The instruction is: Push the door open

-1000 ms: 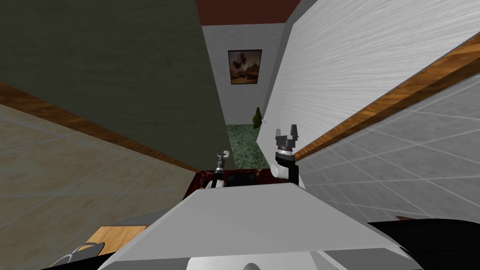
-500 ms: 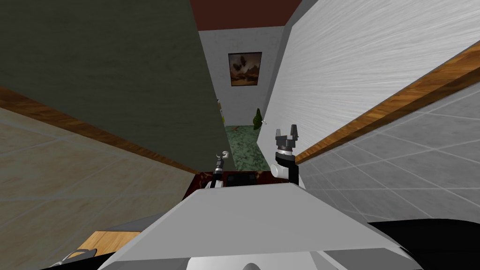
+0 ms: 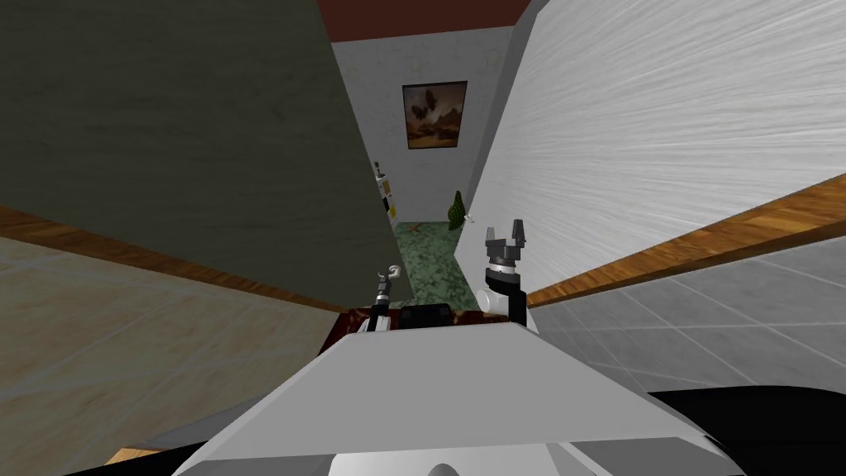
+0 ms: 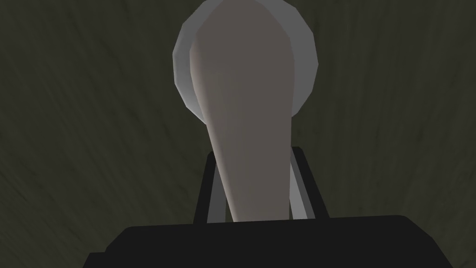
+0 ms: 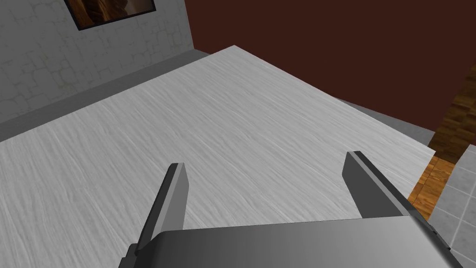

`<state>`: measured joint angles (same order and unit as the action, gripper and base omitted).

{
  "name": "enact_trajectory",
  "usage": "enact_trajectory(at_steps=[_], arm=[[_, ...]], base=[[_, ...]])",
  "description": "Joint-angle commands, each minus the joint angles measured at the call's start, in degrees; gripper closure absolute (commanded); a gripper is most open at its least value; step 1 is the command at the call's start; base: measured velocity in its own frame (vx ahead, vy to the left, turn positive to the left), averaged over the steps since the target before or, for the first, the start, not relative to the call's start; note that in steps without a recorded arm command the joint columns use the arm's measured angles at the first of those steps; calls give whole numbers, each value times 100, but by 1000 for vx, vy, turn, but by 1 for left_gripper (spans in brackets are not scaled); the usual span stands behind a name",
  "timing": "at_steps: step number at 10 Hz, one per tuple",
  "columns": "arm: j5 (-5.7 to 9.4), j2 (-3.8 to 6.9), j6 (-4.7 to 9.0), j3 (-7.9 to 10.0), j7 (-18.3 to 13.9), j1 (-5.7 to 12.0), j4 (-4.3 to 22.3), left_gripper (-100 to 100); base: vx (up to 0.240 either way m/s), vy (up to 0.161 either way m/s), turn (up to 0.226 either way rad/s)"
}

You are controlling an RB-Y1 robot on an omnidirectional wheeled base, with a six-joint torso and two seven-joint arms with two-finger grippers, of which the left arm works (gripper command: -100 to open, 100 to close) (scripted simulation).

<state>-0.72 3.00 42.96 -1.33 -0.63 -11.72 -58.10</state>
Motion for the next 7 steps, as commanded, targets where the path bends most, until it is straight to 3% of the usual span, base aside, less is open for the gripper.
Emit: enact_trajectory(at_steps=[1,7], arm=[[81,104,9,190,21,48,-2,100],[258,93,-31,578,143,169,90,100]], base=[[195,-62,54],[165,-60,65]])
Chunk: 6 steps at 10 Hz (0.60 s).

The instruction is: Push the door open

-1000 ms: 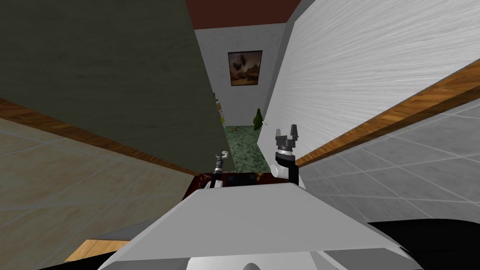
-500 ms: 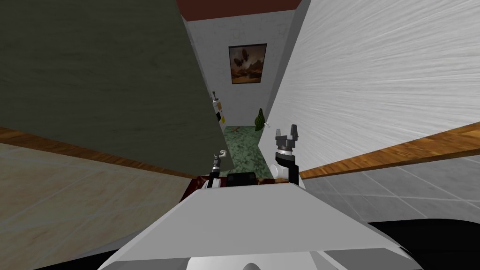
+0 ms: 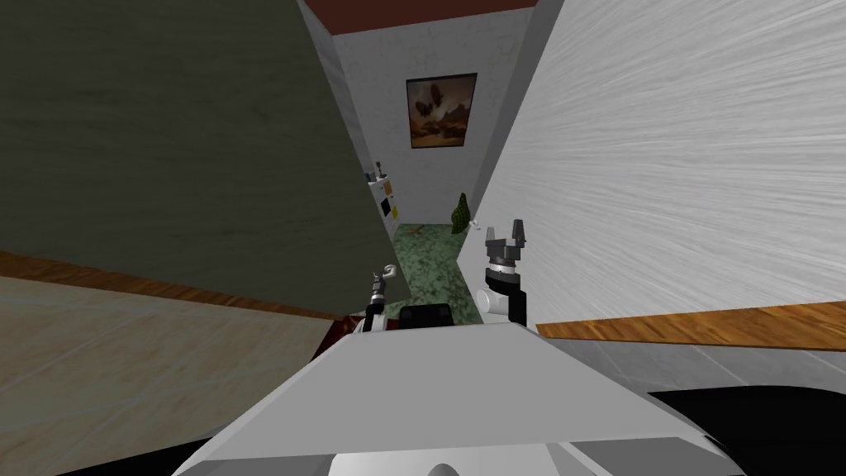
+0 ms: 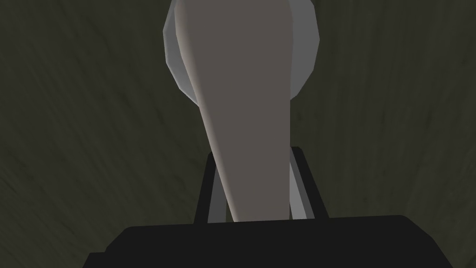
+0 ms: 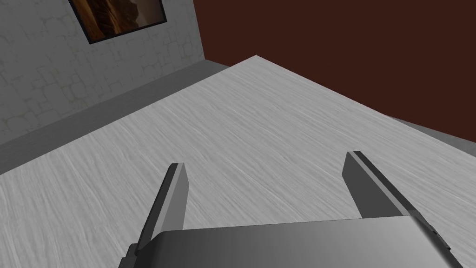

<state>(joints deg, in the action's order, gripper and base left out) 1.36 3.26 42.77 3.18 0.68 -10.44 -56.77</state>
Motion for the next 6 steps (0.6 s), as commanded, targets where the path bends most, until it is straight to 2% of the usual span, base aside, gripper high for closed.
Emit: enact_trajectory(at_steps=[1,3,6], arm=[[68,59,-16,167,25,53,-34,100],[121,25,-28,282,61,89,-6,100],[220,-72,-51,500,130,157,46,100]], base=[[137,-54,60],[124,-46,44],[191,-65,79]])
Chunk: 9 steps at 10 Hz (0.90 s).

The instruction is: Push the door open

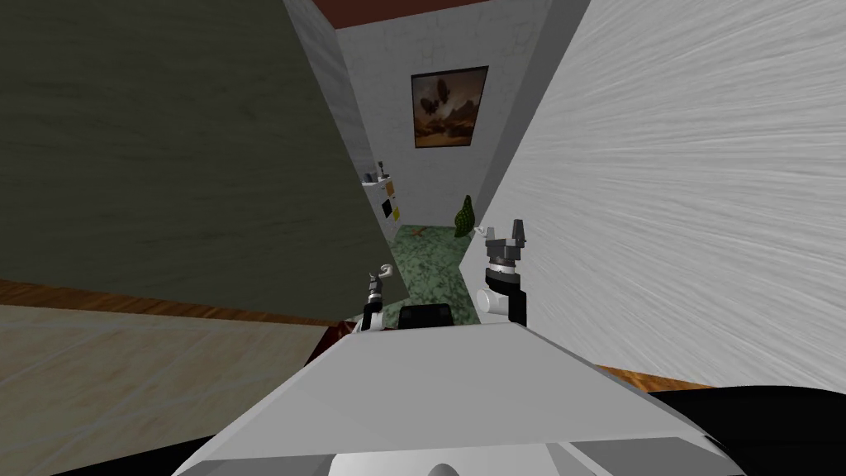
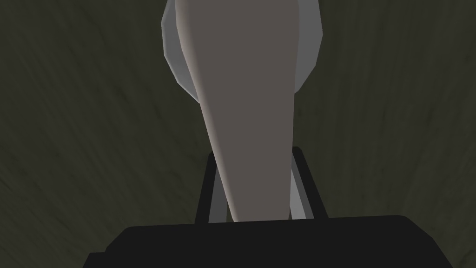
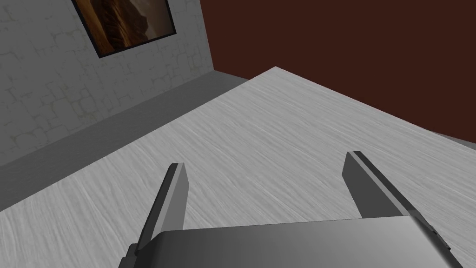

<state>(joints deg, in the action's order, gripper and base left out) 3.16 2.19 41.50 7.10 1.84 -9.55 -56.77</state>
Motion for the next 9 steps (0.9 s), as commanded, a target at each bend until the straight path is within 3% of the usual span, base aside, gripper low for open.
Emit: enact_trajectory(at_steps=[1,6,8,9], arm=[[71,-6,69,173,34,88,61,100],[205,-273,38,467,127,180,131,100],[250,-96,53,565,134,158,163,100],[268,-61,54,599,144,158,163,100]], base=[[181,-88,78],[194,-61,80],[97,-2,39],[148,-24,28]])
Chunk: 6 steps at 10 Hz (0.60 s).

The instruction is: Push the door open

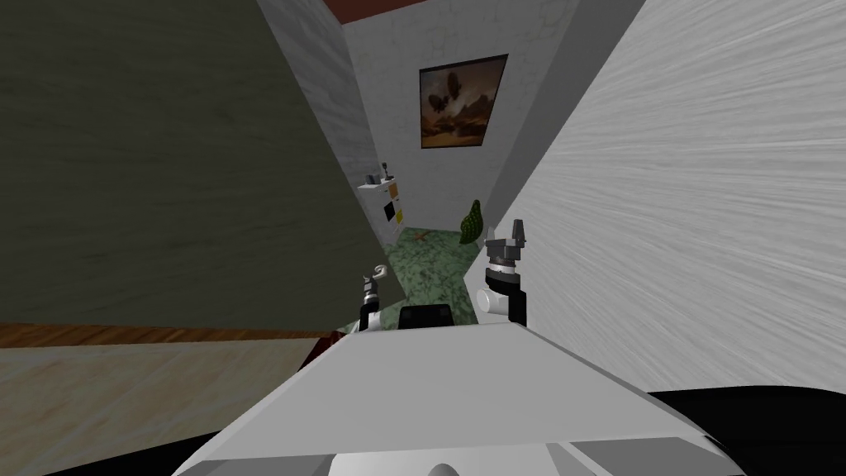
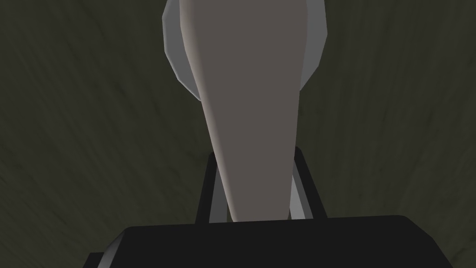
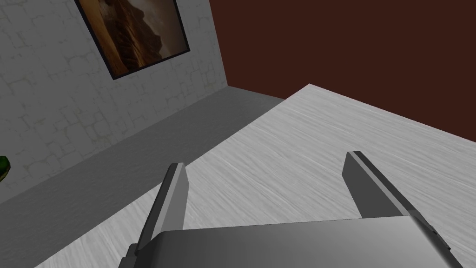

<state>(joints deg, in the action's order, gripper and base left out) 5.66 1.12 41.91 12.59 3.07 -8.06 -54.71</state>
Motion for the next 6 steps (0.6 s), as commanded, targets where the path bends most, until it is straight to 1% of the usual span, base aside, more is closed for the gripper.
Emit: enact_trajectory(at_steps=[1,3,6], arm=[[37,82,13,88,31,9,-42,100],[98,173,15,202,63,9,-42,100],[187,259,19,372,111,9,-41,100]], base=[[169,-23,46],[201,14,39],[209,-12,44]])
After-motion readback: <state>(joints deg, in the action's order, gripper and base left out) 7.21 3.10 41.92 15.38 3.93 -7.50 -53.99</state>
